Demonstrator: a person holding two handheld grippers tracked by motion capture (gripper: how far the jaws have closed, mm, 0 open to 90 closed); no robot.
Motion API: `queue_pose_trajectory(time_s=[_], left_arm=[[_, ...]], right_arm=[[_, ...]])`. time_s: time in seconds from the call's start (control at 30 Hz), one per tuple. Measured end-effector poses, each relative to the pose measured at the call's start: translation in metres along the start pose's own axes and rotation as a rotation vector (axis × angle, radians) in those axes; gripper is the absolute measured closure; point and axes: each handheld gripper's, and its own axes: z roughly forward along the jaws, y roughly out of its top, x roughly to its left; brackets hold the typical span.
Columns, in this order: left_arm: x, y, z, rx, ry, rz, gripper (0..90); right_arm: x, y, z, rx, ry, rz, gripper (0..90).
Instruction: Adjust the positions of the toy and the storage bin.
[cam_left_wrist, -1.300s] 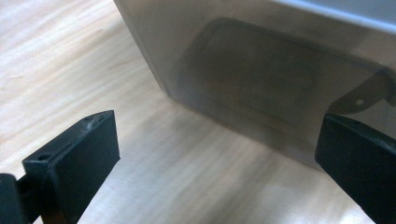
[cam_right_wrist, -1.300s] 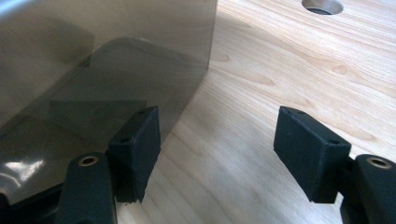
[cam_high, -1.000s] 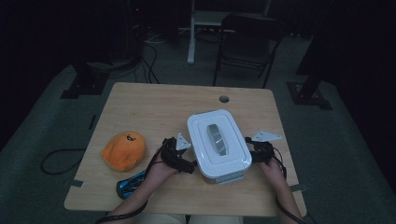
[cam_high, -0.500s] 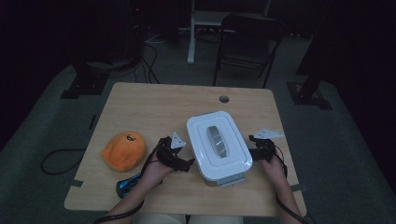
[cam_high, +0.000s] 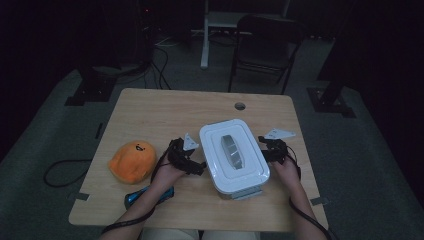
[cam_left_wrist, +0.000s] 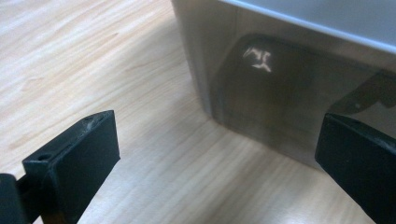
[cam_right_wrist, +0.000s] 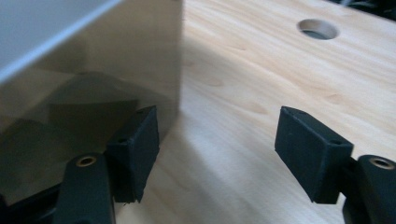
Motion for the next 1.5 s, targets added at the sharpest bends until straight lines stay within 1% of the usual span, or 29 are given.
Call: queue_pose_trajectory(time_s=[0.07,0.13,0.23,0.3,0.33,0.37,0.4,0.43,0.53,0.63,0.7,0.73,0.77,0.8,0.83,0.87,0.9,0.93,0.97,1.0,1.07,1.13,1.2,1.23,1.33,1.37,1.43,1.5], left_arm=[[-0.003,0.000,-0.002,-0.001,0.000,0.007,0.4],[-0.008,0.001,-0.004,0.002,0.007,0.022,0.4],[-0.012,0.002,-0.005,0.005,-0.001,0.032,0.4],[-0.017,0.002,-0.006,0.003,-0.009,0.036,0.4],[-0.019,0.001,-0.006,0.002,-0.013,0.037,0.4],[-0.019,0.001,-0.006,0.002,-0.013,0.037,0.4],[-0.026,0.001,-0.007,0.001,-0.026,0.046,0.4],[-0.028,0.001,-0.007,-0.004,-0.030,0.049,0.4],[-0.039,0.000,-0.009,-0.005,-0.055,0.070,0.4],[-0.049,0.000,-0.010,-0.003,-0.076,0.087,0.3],[-0.055,0.000,-0.012,-0.006,-0.080,0.105,0.3],[-0.056,0.000,-0.012,-0.008,-0.086,0.109,0.3],[-0.058,-0.001,-0.012,-0.020,-0.104,0.096,0.4],[-0.059,-0.002,-0.012,-0.026,-0.111,0.091,0.4],[-0.060,-0.004,-0.012,-0.030,-0.122,0.090,0.4],[-0.062,-0.007,-0.011,-0.040,-0.138,0.083,0.4],[-0.062,-0.009,-0.011,-0.034,-0.148,0.084,0.4],[-0.063,-0.013,-0.009,-0.023,-0.164,0.082,0.4],[-0.064,-0.016,-0.009,-0.013,-0.176,0.089,0.4],[-0.064,-0.019,-0.008,-0.005,-0.181,0.086,0.4],[-0.064,-0.026,-0.007,0.010,-0.203,0.082,0.4],[-0.063,-0.031,-0.008,0.009,-0.207,0.069,0.4],[-0.062,-0.035,-0.009,0.009,-0.217,0.056,0.4],[-0.062,-0.037,-0.009,0.007,-0.222,0.054,0.4],[-0.062,-0.043,-0.008,0.009,-0.242,0.067,0.4],[-0.062,-0.045,-0.008,0.014,-0.241,0.075,0.4],[-0.062,-0.049,-0.007,0.032,-0.227,0.091,0.4],[-0.061,-0.052,-0.007,0.038,-0.213,0.091,0.4]], right_arm=[[0.000,-0.002,-0.001,0.000,0.010,-0.016,31.1],[0.002,-0.004,-0.004,-0.001,0.013,-0.040,31.5],[0.004,-0.006,-0.009,-0.011,0.029,-0.049,32.4],[0.004,-0.008,-0.013,-0.008,0.047,-0.048,32.7],[0.004,-0.010,-0.016,-0.015,0.047,-0.051,32.8],[0.004,-0.010,-0.016,-0.015,0.047,-0.051,32.8],[0.004,-0.012,-0.018,-0.014,0.051,-0.050,32.9],[0.004,-0.015,-0.023,-0.015,0.058,-0.040,33.0],[0.004,-0.023,-0.030,-0.028,0.064,-0.024,33.3],[0.005,-0.030,-0.038,-0.040,0.070,-0.024,33.6],[0.005,-0.034,-0.043,-0.038,0.078,-0.030,33.5],[0.004,-0.035,-0.044,-0.036,0.077,-0.021,32.7],[0.003,-0.035,-0.046,-0.028,0.071,-0.011,31.5],[0.001,-0.036,-0.048,-0.019,0.065,0.010,29.0],[0.000,-0.037,-0.049,-0.011,0.060,0.019,23.6],[-0.002,-0.037,-0.051,-0.008,0.044,0.037,20.0],[-0.002,-0.038,-0.055,-0.024,0.020,0.053,20.1],[-0.002,-0.038,-0.057,-0.027,0.006,0.060,19.9],[-0.003,-0.039,-0.060,-0.023,-0.031,0.060,18.5],[-0.003,-0.040,-0.063,-0.024,-0.060,0.057,17.2],[-0.008,-0.041,-0.068,-0.025,-0.084,0.086,16.9],[-0.012,-0.042,-0.073,-0.026,-0.109,0.109,15.6],[-0.014,-0.042,-0.079,-0.028,-0.121,0.124,14.9],[-0.015,-0.041,-0.082,-0.030,-0.134,0.143,14.8],[-0.016,-0.036,-0.094,-0.055,-0.147,0.177,13.8],[-0.015,-0.034,-0.098,-0.066,-0.153,0.185,13.8],[-0.012,-0.029,-0.107,-0.098,-0.136,0.196,13.6],[-0.008,-0.022,-0.116,-0.125,-0.131,0.198,13.5]])
